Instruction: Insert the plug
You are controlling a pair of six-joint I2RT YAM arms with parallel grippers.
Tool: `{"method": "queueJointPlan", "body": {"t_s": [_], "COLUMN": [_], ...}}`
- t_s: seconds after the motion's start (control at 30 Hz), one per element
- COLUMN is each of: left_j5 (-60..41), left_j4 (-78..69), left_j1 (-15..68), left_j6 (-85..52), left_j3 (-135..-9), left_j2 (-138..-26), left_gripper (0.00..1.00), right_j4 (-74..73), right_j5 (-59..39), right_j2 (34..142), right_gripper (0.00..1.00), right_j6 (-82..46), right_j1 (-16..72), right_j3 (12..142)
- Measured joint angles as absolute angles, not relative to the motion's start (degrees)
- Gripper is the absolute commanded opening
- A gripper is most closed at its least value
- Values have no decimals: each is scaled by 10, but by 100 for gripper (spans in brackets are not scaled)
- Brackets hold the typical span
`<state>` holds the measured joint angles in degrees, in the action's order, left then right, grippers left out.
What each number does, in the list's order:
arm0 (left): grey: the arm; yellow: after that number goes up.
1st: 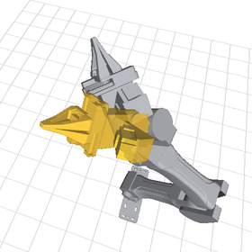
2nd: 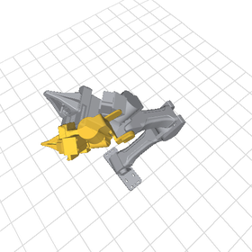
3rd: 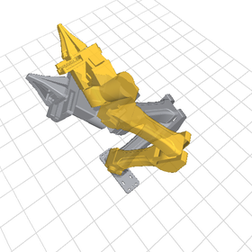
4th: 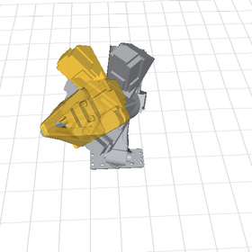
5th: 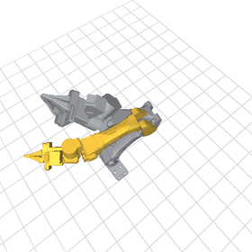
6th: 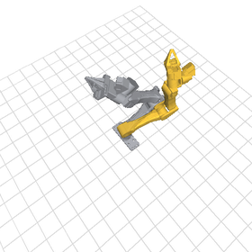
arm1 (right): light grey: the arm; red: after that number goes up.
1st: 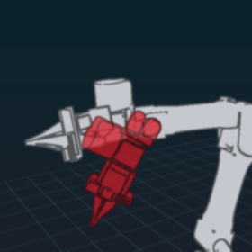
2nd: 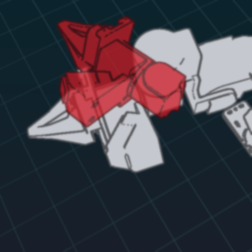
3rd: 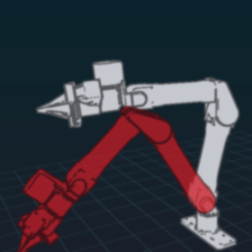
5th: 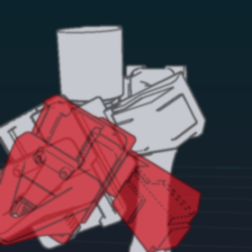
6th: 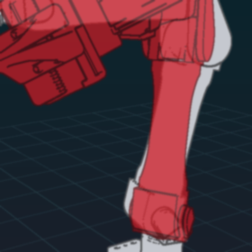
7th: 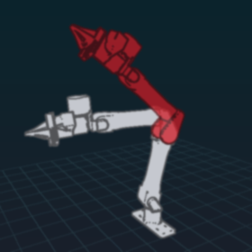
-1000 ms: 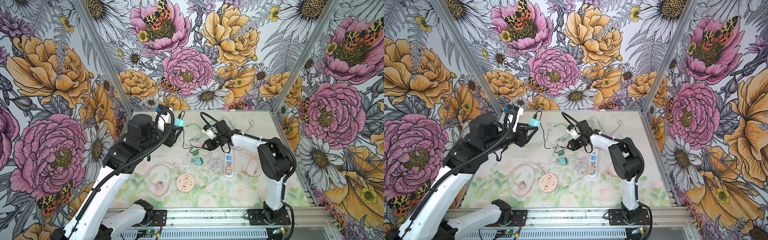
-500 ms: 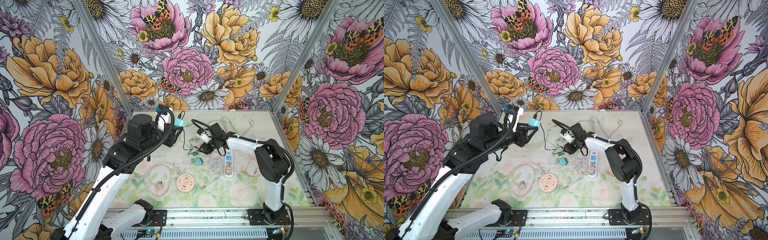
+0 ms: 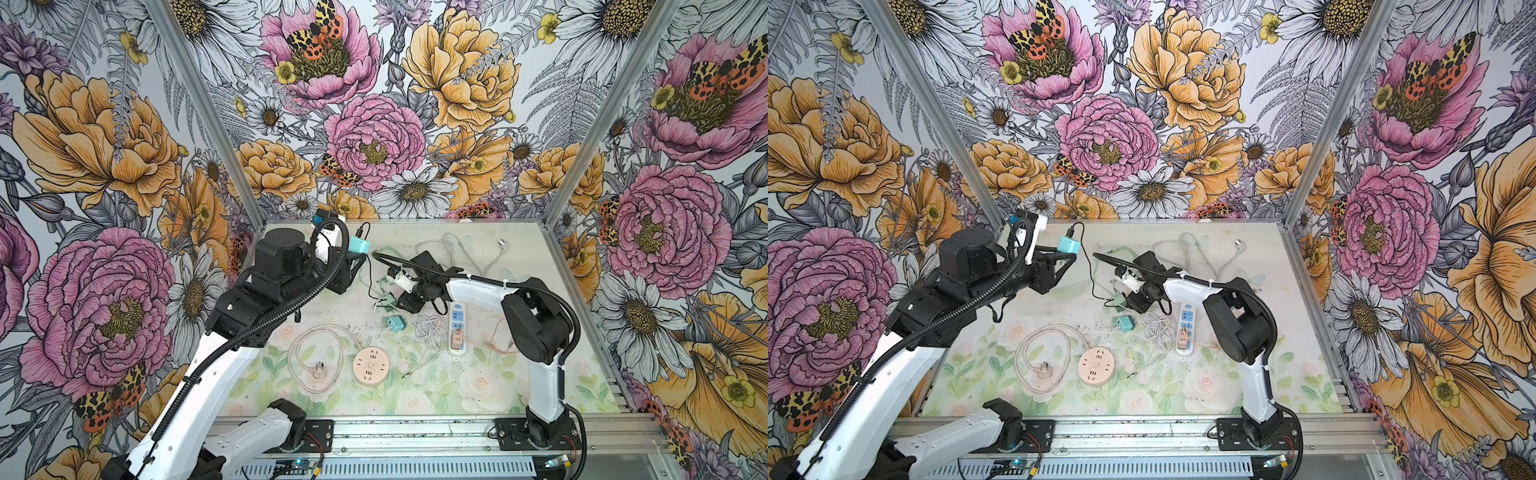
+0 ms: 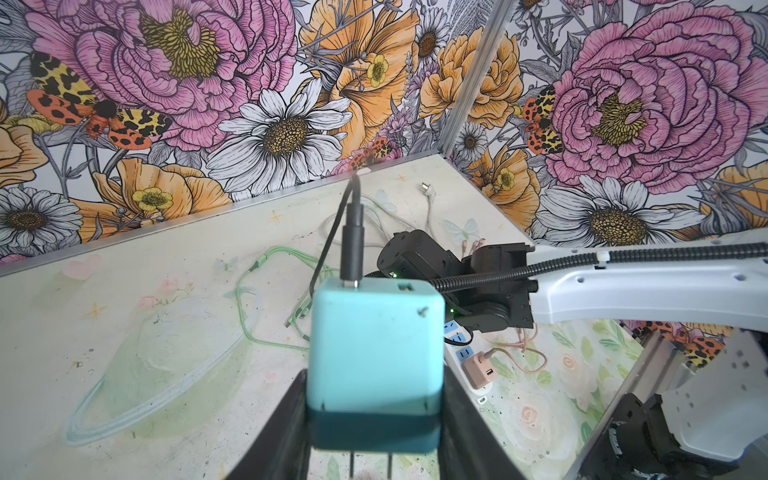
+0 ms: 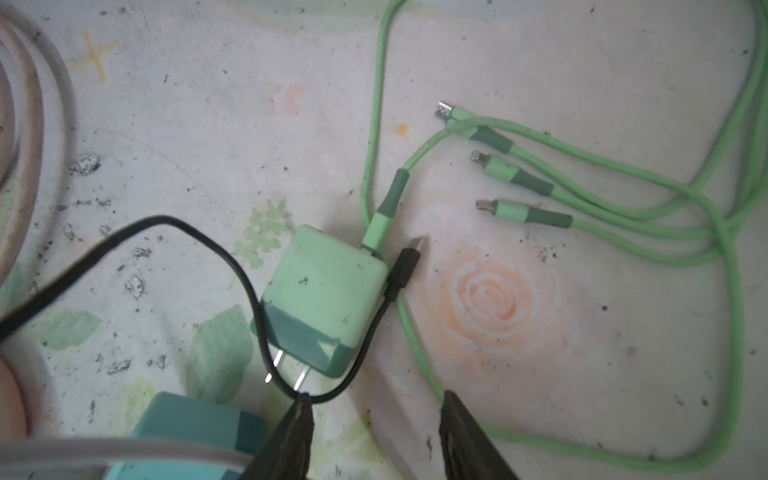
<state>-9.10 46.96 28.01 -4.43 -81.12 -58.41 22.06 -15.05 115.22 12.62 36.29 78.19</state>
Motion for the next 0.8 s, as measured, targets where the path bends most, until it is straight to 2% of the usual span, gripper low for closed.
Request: {"method": "queueJointPlan", "body": {"t_s": [0.43,0.63,0.8], "left_j5": [-91,-91,-91], "left_j4": [470,469,469], "left_j1": [280,280,280], "left_j6": [-42,-40,-41], "left_j3": [-812,-814,-814], "left_j2": [-596,-604,-614], "left_gripper": [34,34,34], "right_j4": [218,220,182], "right_j5": [-166,-171,-161], "right_j2": [1151,1151,1151], "right_gripper": [50,46,46], "right_j6": [177,186,182], "right_j1": [366,372,379], "right_j3": [764,755,748]}}
